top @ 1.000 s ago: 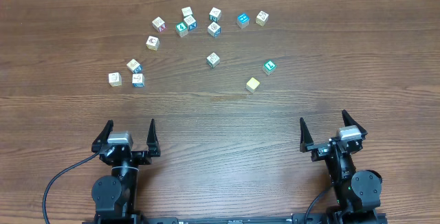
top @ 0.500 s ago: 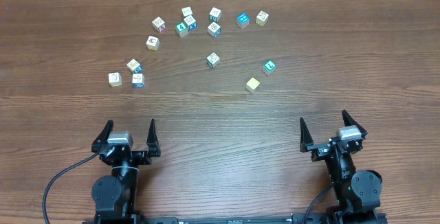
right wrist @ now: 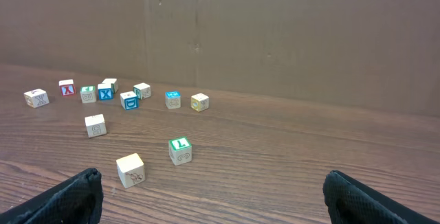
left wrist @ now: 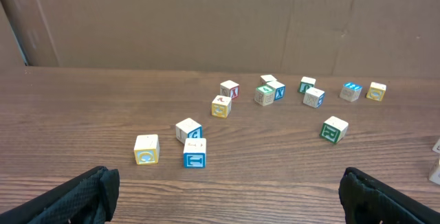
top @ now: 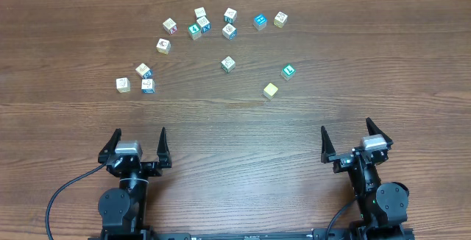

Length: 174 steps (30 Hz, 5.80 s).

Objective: Form a tower

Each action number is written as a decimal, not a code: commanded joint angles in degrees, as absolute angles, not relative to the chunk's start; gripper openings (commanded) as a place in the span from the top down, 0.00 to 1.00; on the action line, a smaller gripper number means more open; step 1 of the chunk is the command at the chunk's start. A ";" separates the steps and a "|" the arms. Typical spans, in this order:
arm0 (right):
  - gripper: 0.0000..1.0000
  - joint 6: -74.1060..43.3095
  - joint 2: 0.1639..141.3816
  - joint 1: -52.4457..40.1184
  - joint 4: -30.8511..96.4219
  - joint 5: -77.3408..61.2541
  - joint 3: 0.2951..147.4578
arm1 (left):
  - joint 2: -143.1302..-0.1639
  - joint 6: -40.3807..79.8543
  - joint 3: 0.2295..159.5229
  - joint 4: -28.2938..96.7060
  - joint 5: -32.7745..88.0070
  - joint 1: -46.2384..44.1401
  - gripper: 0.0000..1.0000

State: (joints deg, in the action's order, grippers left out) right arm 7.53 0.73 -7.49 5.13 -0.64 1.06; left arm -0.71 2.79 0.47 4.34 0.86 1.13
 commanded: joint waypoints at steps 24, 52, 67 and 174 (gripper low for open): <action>0.00 7.79 0.16 -7.27 4.78 -0.75 0.45 | -0.62 2.09 0.30 4.47 0.67 0.73 0.00; 0.00 7.79 0.16 -7.27 4.78 -0.75 0.45 | -0.62 2.09 0.30 4.47 0.67 0.73 0.00; 0.00 7.79 0.16 -7.27 4.78 -0.75 0.45 | -0.62 2.09 0.30 4.47 0.67 0.73 0.00; 0.00 7.79 0.16 -7.27 4.78 -0.75 0.45 | -79.59 -2.55 131.46 69.32 6.02 0.73 0.01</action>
State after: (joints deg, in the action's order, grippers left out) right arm 7.53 0.62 -7.49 5.15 -0.67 1.06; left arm -69.43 1.41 116.64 61.01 5.37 1.13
